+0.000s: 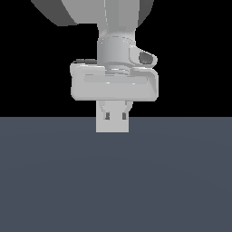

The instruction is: Plug the charger into the wall socket.

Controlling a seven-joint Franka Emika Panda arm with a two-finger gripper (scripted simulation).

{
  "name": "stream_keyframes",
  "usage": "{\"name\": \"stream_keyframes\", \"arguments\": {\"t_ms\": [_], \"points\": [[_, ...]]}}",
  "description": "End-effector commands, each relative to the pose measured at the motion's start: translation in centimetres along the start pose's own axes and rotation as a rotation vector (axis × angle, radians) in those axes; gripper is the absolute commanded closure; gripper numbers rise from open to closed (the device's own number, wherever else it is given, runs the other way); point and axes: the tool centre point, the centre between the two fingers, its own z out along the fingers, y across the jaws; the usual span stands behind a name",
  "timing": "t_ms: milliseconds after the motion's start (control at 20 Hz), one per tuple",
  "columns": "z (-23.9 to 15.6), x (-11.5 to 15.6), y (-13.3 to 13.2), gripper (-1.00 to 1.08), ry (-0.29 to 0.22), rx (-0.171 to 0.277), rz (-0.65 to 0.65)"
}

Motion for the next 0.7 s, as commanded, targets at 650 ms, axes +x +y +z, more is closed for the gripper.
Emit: {"name": "stream_keyframes", "arguments": {"t_ms": [650], "points": [[0.6,3.9,0.0,1.08,0.0,-0.001,0.0]]}}
